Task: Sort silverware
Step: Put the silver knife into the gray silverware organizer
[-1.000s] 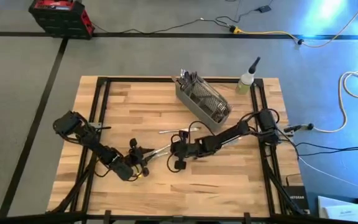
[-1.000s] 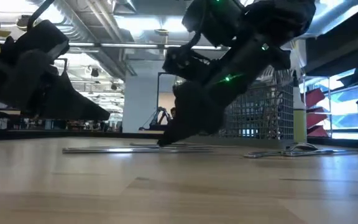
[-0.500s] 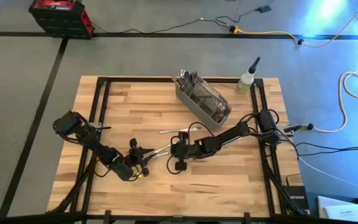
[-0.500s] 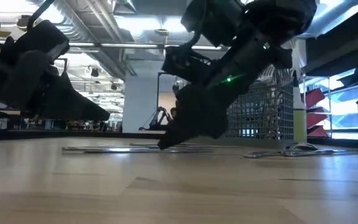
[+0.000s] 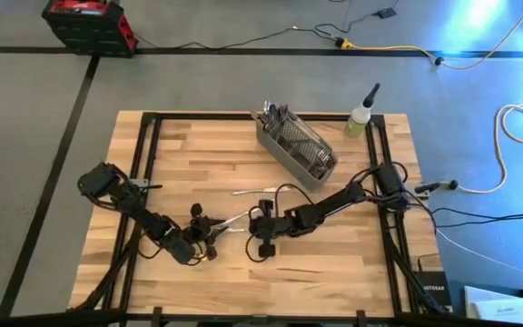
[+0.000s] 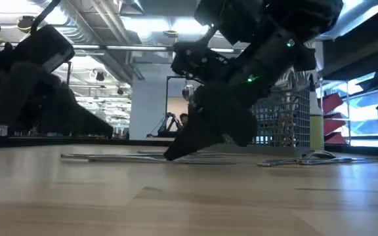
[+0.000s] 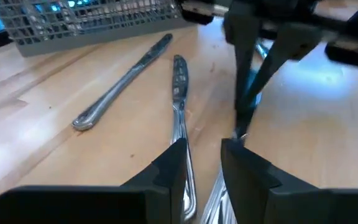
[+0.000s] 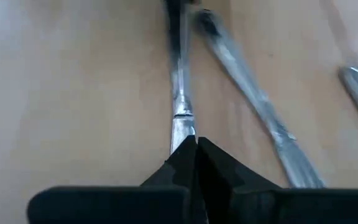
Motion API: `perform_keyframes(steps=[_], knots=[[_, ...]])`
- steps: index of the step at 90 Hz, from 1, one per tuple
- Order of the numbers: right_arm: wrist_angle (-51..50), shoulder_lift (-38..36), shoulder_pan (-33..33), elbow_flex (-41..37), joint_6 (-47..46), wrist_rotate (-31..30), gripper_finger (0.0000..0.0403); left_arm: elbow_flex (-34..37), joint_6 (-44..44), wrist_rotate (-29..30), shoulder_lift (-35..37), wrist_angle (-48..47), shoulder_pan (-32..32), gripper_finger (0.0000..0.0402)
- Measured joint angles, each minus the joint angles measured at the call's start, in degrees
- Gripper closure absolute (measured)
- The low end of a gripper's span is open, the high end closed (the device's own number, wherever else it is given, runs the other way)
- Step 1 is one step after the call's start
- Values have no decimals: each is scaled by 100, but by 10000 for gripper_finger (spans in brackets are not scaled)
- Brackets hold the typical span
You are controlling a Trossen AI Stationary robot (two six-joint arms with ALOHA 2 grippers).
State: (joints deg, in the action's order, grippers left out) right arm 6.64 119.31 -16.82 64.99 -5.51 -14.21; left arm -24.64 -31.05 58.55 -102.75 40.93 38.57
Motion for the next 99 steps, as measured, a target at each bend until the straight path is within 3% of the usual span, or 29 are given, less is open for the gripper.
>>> perform_keyframes(steps=[20,48,80,99], knots=[[8,2,-170,-4,278,190,403,-2,312,-248,-211,40,-87,318],[-178,0,-193,0,437,411,403,-20,1652,-1926,-235,563,-256,318],[-171,2,-198,-9,442,461,403,-17,1526,-1920,-237,724,-370,318],[-175,4,-197,-9,438,463,403,-20,1827,-1948,-237,1391,-101,318]])
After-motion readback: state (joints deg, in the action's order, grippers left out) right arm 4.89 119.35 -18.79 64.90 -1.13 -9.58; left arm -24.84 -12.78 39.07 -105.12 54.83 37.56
